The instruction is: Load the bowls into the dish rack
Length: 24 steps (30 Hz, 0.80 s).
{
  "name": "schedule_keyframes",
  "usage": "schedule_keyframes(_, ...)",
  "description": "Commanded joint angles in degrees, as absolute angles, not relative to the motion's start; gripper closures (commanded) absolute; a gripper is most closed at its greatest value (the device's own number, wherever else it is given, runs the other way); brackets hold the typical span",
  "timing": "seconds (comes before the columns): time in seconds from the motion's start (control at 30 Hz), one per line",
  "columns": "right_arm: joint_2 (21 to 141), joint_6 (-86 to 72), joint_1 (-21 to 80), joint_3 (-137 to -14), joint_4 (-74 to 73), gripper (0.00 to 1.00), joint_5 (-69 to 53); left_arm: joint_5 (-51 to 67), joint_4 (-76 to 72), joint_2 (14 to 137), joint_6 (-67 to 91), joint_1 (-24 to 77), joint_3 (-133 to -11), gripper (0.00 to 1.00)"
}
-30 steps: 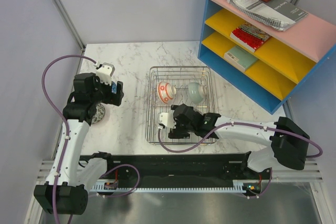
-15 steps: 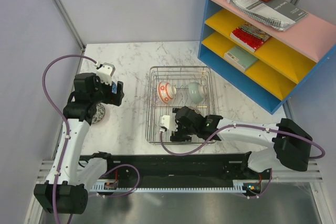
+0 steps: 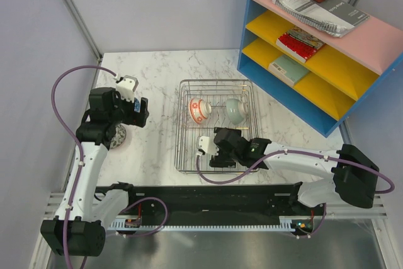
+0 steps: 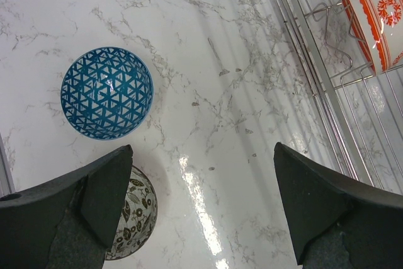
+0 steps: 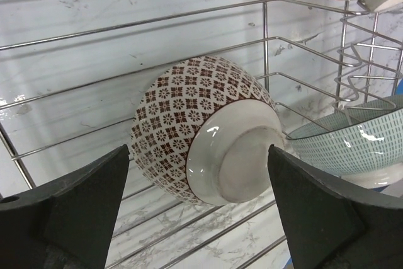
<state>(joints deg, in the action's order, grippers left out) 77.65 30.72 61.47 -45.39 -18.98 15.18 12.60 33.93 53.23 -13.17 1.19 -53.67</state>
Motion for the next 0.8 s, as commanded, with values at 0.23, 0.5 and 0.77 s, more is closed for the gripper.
schedule_keyframes(0.23,73.6,31.8,61.2,-49.5,-13.3,0.02,17.9,13.3,32.9,53.5,-13.8,0.9,-54.0,0.00)
schedule_keyframes(0.5,82.1,35.4,60.9,-51.1,1.6,0.02,32.1,12.5,32.4,52.7,-14.0,0.7,-52.9,0.00)
schedule_keyframes(0.77,86.6,34.9,60.6,-51.1,3.8,0.02,38.7,13.4,32.0,52.8,-14.3,0.6,-52.3,0.00)
